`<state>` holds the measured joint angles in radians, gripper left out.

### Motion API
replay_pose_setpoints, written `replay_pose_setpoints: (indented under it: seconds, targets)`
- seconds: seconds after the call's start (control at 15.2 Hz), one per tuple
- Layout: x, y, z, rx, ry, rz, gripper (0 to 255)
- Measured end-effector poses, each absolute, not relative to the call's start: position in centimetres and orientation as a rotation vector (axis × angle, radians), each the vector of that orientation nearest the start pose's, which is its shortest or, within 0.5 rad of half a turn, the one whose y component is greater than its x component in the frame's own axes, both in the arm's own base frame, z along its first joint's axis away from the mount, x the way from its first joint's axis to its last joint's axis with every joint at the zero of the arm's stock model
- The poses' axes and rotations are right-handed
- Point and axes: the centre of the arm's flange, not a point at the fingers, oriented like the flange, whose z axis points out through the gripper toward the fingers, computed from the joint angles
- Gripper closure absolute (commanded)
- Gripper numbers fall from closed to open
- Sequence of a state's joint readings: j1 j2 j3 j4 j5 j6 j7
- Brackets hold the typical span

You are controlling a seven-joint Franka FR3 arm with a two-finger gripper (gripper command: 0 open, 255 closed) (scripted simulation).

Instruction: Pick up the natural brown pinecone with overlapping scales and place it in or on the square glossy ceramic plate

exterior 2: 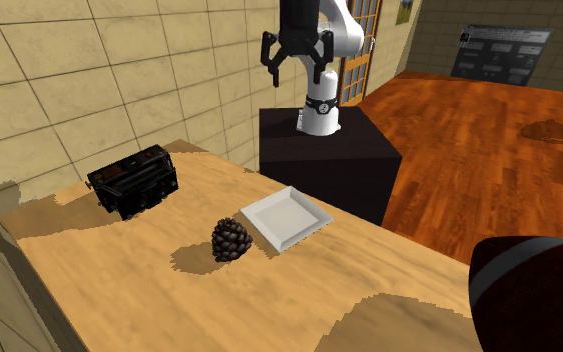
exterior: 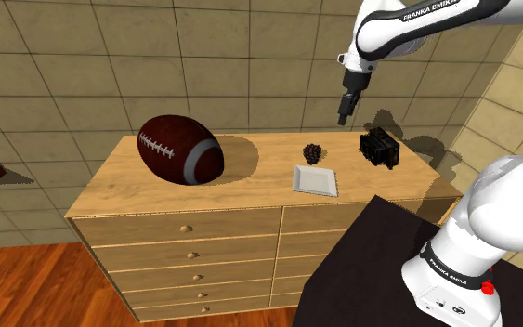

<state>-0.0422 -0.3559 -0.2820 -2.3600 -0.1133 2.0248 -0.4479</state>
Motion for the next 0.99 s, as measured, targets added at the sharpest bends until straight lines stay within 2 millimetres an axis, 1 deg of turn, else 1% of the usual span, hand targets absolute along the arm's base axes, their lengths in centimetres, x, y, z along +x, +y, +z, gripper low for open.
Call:
replay_pose_setpoints:
  seconds: [0.13,0.33,0.4,0.46,0.73,0.92,0.99]
  targets:
    - [42.8,-16.5,44.3,-3.13,-0.332,-0.002,0]
    - [45.1,-19.0,42.1,-3.121,-0.382,0.012,0]
    - [45.6,-19.7,41.2,-3.117,-0.4,0.018,0]
    - [46.1,-20.8,39.9,-3.114,-0.414,0.023,0]
    - [49.5,-23.8,36.4,-3.101,-0.484,0.044,0]
    - [51.6,-25.9,33.7,-3.089,-0.535,0.06,0]
    - [52.3,-26.6,33.1,-3.085,-0.552,0.066,0]
